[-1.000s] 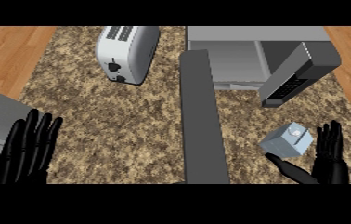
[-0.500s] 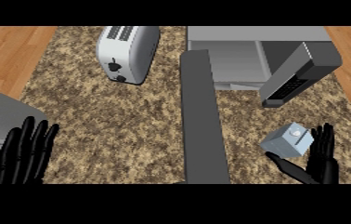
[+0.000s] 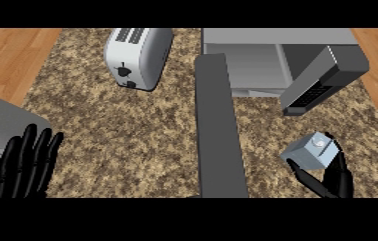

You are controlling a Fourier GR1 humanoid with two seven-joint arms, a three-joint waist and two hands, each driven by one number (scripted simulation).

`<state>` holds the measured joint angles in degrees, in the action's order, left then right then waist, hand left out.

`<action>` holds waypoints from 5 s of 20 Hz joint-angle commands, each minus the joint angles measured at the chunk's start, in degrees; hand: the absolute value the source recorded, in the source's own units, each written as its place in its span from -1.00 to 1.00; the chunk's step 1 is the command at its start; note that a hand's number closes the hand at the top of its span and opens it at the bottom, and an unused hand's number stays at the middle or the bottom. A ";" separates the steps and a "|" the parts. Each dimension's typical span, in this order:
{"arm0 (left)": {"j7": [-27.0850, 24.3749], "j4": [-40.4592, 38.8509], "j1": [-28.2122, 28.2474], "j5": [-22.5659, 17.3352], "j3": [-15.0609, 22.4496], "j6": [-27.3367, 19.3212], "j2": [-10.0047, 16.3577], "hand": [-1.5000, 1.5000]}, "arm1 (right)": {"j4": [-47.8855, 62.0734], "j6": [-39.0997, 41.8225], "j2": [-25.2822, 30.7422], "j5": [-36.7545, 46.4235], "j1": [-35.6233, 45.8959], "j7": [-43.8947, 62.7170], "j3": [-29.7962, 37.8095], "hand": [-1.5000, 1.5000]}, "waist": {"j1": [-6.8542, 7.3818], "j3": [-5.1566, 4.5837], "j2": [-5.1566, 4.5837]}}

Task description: Pick up the milk, place it into the microwave and close the microwave

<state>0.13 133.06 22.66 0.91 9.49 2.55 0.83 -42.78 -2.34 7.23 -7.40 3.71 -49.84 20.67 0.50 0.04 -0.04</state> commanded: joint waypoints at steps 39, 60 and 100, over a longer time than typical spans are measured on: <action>-2.70 -2.26 3.63 -7.84 -9.14 4.54 1.64 -1.00 | -14.33 -9.33 -7.21 13.94 16.36 15.62 -19.73 1.00 | 0.26 -0.06 0.03; -2.19 -7.50 -2.55 -9.85 -11.06 7.55 3.48 -1.00 | 27.86 -30.84 4.07 19.59 50.75 17.76 -7.51 1.00 | 3.83 0.08 -1.64; -6.41 -7.35 1.25 1.54 -4.40 6.26 0.83 -1.00 | 35.30 -35.79 7.69 23.71 55.10 12.26 -7.30 -1.00 | 3.62 0.11 -1.60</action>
<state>-3.78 127.89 23.71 0.09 3.95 9.36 2.66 -7.48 -38.46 13.83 16.59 58.71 -36.82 12.79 4.34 0.18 -1.69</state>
